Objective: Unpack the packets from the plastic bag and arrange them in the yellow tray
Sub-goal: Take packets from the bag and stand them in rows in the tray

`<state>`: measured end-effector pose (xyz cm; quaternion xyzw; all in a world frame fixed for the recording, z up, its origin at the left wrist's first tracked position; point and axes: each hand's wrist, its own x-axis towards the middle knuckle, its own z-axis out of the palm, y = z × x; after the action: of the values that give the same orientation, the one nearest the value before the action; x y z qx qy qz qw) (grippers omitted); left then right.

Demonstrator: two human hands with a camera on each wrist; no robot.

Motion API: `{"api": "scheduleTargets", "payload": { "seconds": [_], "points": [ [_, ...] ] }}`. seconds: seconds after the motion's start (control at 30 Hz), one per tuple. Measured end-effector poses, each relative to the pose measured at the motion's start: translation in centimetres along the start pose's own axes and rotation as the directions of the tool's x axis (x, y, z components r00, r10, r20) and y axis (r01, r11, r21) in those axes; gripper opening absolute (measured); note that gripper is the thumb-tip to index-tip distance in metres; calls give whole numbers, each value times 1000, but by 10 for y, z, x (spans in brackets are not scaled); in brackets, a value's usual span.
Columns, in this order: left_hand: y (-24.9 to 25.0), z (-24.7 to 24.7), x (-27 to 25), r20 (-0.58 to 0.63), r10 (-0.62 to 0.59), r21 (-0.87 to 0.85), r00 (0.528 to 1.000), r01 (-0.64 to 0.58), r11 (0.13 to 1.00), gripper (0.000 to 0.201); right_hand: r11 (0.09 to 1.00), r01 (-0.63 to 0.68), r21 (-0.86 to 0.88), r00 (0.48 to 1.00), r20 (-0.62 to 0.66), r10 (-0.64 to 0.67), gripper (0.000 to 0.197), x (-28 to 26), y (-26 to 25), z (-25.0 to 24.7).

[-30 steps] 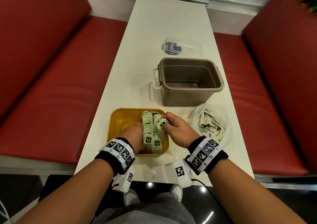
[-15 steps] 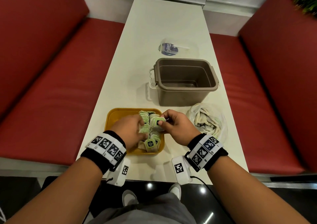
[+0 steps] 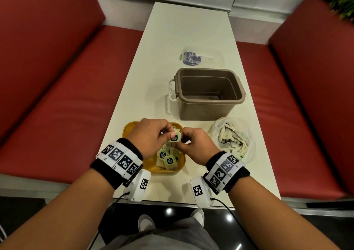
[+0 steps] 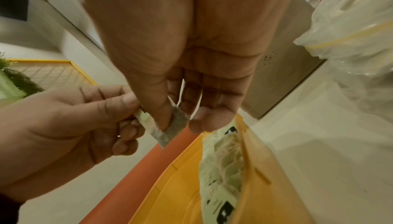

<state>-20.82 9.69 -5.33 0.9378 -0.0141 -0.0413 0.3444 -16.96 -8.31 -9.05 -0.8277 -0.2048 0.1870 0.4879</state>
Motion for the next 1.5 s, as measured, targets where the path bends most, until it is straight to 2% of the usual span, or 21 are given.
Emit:
{"api": "scheduleTargets", "payload": {
  "seconds": [0.1, 0.23, 0.3, 0.37, 0.5, 0.63, 0.7, 0.9, 1.1, 1.17, 1.27, 1.4, 1.5],
  "points": [
    [-4, 1, -1, 73, -13, 128, 997, 3, 992, 14, 999, -28, -37, 1000, -7, 28, 15, 1, -1, 2],
    [-18, -1, -3, 89, -111, 284, 990, 82, 955, 9, 975, -84, -205, 996, -42, 77, 15, 5, 6, 0],
    [-26, 2, -6, 184, -208, 372, 961, 128, 920, 3, 950, -107, -294, 994, -53, 96, 21, 5, 8, -3],
    [-34, 11, -8, 264, -298, 421, 917, 168, 891, 9, 917, -93, -388, 996, -31, 88, 25, 4, 8, -4],
    [-44, 30, -10, 324, -380, 422, 866, 227, 877, 19, 794, 39, -606, 995, 98, 26, 26, 4, -2, 7],
    [-46, 38, -11, 335, -386, 390, 859, 247, 887, 21, 626, 93, -774, 980, 183, 82, 29, 7, -11, 21],
    [-48, 40, -11, 329, -387, 367, 861, 261, 893, 21, 583, 99, -807, 980, 181, 84, 28, 8, -11, 25],
    [-46, 47, -6, 276, -394, 307, 877, 308, 901, 21, 586, 37, -810, 980, 144, 137, 21, 8, -8, 15],
    [-40, 55, -1, 264, -401, 343, 877, 303, 889, 35, 683, -63, -728, 961, 139, 238, 15, 13, 4, 15],
    [-42, 58, 0, 273, -388, 334, 880, 292, 896, 50, 681, -64, -729, 959, 143, 244, 15, 14, 6, 16],
    [-42, 60, 0, 237, -427, 324, 873, 343, 881, 62, 671, -50, -740, 955, 162, 250, 22, 11, 8, 16],
    [-43, 60, 1, 144, -449, 291, 882, 396, 871, 68, 669, -23, -743, 953, 185, 239, 21, 10, 12, 17],
    [-44, 60, 1, 127, -446, 269, 886, 402, 875, 69, 671, -9, -742, 949, 206, 240, 16, 10, 13, 17]
  ]
}}
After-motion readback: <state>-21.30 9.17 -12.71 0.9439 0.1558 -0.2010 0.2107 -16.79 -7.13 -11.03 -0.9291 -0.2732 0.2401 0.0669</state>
